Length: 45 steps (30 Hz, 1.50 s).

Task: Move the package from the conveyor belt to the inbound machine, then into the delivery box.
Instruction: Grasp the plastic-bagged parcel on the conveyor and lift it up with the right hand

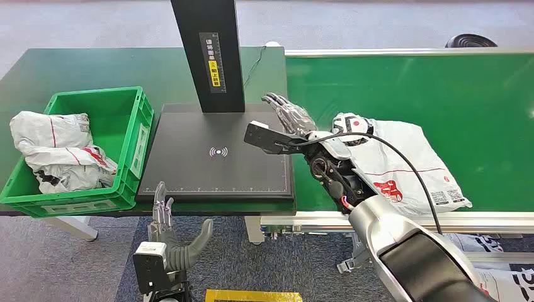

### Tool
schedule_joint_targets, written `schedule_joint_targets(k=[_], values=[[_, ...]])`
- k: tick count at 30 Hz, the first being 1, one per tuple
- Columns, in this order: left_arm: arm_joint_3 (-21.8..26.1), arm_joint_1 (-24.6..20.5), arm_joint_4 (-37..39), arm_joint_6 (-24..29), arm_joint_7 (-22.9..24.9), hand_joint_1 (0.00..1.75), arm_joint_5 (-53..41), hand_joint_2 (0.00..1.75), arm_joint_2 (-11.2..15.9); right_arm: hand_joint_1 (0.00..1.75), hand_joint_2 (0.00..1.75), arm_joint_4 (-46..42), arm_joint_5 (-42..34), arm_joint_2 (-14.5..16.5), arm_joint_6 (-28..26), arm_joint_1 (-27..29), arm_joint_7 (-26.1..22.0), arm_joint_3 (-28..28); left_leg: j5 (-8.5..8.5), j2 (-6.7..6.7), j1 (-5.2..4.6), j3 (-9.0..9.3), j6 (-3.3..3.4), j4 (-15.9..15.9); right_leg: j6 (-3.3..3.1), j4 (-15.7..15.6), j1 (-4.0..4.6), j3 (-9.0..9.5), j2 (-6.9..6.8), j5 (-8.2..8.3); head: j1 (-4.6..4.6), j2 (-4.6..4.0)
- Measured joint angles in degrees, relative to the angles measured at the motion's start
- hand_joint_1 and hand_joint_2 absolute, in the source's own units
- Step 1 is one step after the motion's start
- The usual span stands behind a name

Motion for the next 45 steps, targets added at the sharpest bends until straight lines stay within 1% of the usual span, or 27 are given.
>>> schedule_joint_targets(k=[2, 6, 11, 14, 19, 23, 28, 35, 45], values=[[-0.02, 0.01, 0.00, 0.46, 0.00, 0.00, 0.06, 1.75, 0.01, 0.00, 1.75, 0.81, 0.11, -0.07, 0.10, -0.87, 1.69, 0.17, 0.01, -0.02, 0.00, 0.00, 0.01, 0.00, 0.00, 0.00, 0.00, 0.00, -0.01, 0.00, 0.00, 0.00], [-0.02, 0.06, 0.00, 2.22, 0.00, 0.00, 1.06, 1.75, 0.03, 0.00, 1.75, 3.50, 0.91, -0.46, 0.86, -4.20, 6.68, 0.42, 0.02, -0.03, -0.01, 0.00, 0.03, 0.01, 0.01, 0.00, -0.01, 0.00, -0.01, 0.01, -0.01, 0.00], [-0.03, 0.63, -0.66, 4.83, 0.00, 0.00, 2.09, 1.75, 0.11, 0.00, 1.75, 5.87, 2.45, -1.63, 2.80, -6.64, 11.98, 0.44, 0.02, -0.05, -0.01, 0.00, 0.03, 0.01, 0.01, 0.00, -0.01, 0.00, -0.02, 0.01, 0.00, 0.00], [-0.05, 1.24, -1.53, 5.49, 0.00, 0.00, 2.27, 1.75, 0.28, 0.00, 1.75, 6.92, 2.96, -3.10, 3.07, -7.15, 14.80, 0.24, 0.01, -0.08, -0.02, -0.01, 0.03, 0.01, 0.02, 0.00, -0.02, 0.00, -0.04, 0.01, 0.00, 0.00], [-0.05, 1.64, -2.00, 5.46, 0.00, 0.00, 2.38, 1.75, 0.38, 0.00, 1.75, 8.24, 2.70, -6.87, 1.76, -7.45, 17.69, -1.28, 0.01, -0.11, -0.08, -0.02, 0.04, 0.02, 0.03, -0.01, -0.08, 0.01, -0.08, 0.01, 0.00, 0.00], [-0.04, 1.64, -2.10, 5.69, 0.00, 0.00, 2.37, 1.75, 0.38, 0.00, 1.75, 8.97, 2.72, -9.83, 0.91, -7.45, 18.68, -2.78, 0.01, -0.09, -0.09, -0.03, 0.05, 0.02, 0.04, -0.01, -0.09, 0.01, -0.08, 0.02, 0.00, 0.00], [-0.04, 1.62, -2.34, 5.90, 0.00, 0.00, 2.36, 1.75, 0.37, 0.00, 1.75, 9.55, 2.79, -11.61, 0.81, -7.45, 18.81, -3.71, 0.00, -0.02, -0.08, -0.01, 0.05, 0.02, 0.04, -0.01, -0.08, 0.00, -0.05, 0.03, -0.02, 0.00], [-0.04, 1.62, -2.36, 5.91, 0.00, 0.00, 2.36, 1.75, 0.36, 0.00, 1.75, 9.95, 2.78, -12.29, 0.80, -7.45, 18.81, -3.83, 0.02, -0.06, -0.09, -0.01, 0.06, 0.02, 0.04, 0.00, -0.09, 0.00, -0.06, 0.03, 0.00, 0.00], [-0.04, 1.63, -2.40, 6.07, 0.00, 0.00, 2.36, 1.75, 0.36, 0.00, 1.75, 10.23, 2.21, -12.43, 0.51, -7.44, 18.82, -4.16, 0.01, -0.06, -0.09, -0.02, 0.06, 0.02, 0.04, 0.00, -0.09, 0.00, -0.06, 0.03, -0.02, 0.00]])
